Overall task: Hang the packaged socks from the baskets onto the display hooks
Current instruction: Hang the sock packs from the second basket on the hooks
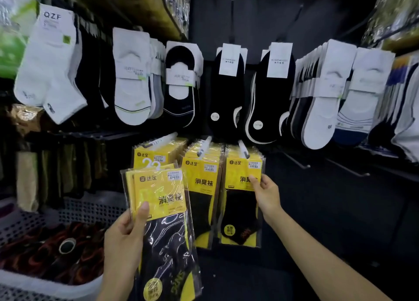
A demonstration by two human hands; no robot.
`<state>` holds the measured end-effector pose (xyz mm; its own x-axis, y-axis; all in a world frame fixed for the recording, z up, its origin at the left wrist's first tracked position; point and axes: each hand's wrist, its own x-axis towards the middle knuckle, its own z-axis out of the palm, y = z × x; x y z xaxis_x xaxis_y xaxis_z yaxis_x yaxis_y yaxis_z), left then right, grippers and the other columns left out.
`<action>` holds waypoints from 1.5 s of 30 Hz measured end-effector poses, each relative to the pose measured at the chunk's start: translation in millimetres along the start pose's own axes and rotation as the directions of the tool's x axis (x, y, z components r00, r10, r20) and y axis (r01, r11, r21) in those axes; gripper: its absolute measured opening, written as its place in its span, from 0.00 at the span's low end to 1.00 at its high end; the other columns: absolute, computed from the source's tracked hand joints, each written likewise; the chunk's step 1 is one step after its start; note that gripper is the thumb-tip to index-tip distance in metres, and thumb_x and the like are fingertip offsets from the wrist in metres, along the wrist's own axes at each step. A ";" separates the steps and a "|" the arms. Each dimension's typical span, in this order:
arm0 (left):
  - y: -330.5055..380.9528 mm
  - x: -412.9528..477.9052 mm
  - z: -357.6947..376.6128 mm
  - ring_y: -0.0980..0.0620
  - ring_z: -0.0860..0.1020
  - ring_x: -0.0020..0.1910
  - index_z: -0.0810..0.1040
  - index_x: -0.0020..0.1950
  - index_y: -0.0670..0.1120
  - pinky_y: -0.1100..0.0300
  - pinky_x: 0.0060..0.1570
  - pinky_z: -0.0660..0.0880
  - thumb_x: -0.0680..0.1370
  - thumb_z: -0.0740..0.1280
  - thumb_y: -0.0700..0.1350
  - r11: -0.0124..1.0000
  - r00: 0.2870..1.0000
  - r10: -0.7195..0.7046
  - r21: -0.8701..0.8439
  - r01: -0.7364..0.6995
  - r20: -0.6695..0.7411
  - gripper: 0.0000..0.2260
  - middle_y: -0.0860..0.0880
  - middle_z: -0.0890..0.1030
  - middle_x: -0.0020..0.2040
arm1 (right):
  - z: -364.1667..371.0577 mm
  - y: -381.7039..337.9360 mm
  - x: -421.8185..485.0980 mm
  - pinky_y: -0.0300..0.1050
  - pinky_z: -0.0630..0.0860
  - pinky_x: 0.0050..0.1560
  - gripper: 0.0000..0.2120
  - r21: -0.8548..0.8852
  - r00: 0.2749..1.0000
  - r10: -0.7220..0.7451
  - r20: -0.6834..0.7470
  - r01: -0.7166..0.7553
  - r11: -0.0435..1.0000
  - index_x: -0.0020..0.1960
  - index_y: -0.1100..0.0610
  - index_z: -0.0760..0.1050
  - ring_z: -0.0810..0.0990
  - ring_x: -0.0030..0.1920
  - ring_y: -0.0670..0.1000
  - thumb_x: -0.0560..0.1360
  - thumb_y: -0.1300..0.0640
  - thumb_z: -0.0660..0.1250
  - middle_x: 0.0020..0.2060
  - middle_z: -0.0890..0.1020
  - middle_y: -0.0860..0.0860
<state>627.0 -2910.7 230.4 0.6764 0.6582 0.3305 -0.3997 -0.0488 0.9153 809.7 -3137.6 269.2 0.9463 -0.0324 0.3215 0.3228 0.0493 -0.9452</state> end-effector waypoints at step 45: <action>5.1 -12.5 20.4 0.61 0.73 0.53 0.76 0.63 0.45 0.69 0.50 0.65 0.79 0.59 0.54 0.999 1.000 0.000 0.033 0.000 -0.009 0.19 0.62 0.76 0.48 | -18.4 -33.1 -30.4 0.31 0.77 0.38 0.06 -0.007 0.998 0.001 0.062 0.000 1.000 0.49 0.54 0.76 0.82 0.43 0.43 0.80 0.61 0.62 0.44 0.84 0.49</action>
<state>629.1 -2934.5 235.6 0.6703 0.6653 0.3287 -0.3792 -0.0737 0.9224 770.0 -3156.6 289.7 0.9457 0.0299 0.3237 0.3224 0.0424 -0.9457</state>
